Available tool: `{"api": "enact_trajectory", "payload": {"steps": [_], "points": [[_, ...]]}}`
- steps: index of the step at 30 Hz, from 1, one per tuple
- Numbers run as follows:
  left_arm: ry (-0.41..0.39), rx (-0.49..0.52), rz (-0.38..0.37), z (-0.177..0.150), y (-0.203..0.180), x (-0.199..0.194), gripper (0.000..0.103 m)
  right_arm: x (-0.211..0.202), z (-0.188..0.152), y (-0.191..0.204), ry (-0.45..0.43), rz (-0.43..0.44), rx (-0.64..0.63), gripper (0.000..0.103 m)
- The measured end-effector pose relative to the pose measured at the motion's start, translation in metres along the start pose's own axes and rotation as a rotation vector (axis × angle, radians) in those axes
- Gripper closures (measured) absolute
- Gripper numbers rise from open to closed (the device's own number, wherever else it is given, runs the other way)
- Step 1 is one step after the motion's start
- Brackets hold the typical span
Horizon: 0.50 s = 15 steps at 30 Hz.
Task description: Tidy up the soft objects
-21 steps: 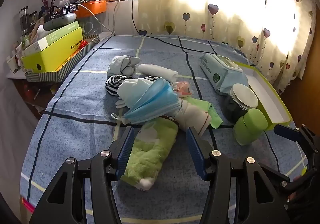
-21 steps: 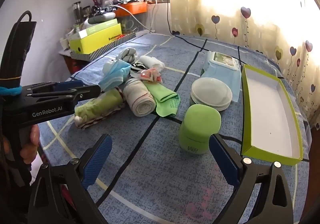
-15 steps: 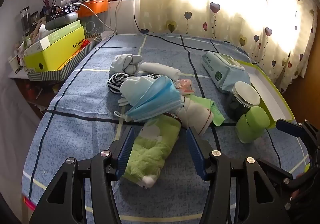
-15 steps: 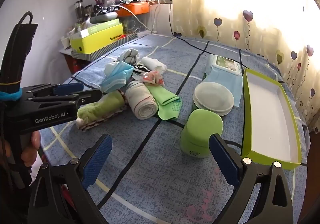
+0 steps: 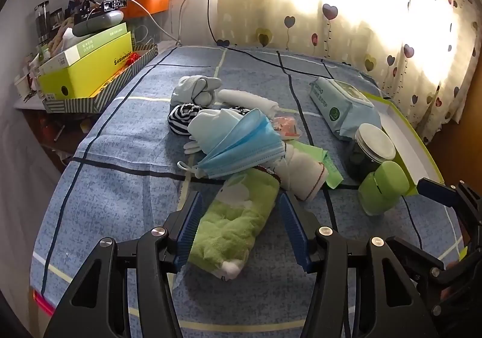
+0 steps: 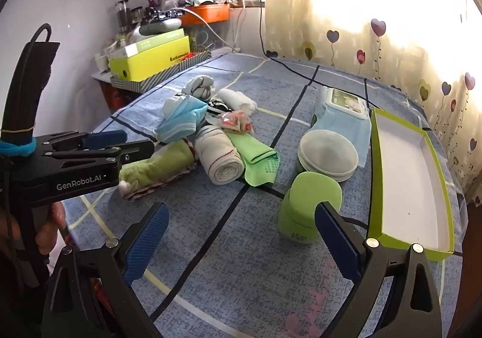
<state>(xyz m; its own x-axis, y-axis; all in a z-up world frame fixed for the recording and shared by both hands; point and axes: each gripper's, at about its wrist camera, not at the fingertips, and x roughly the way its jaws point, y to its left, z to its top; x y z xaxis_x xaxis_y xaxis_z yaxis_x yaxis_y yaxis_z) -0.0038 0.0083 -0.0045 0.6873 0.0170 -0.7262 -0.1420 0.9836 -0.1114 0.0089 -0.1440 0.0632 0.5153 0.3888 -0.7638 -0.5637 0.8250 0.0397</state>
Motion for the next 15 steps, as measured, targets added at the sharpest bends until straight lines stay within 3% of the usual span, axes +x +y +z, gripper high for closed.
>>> {"api": "enact_trajectory", "payload": {"steps": [15], "points": [[-0.008,0.005,0.007,-0.0014,-0.0019,-0.0045,0.048,-0.0016,-0.0002,-0.0003,-0.016,0.018,0.003,0.004]]}}
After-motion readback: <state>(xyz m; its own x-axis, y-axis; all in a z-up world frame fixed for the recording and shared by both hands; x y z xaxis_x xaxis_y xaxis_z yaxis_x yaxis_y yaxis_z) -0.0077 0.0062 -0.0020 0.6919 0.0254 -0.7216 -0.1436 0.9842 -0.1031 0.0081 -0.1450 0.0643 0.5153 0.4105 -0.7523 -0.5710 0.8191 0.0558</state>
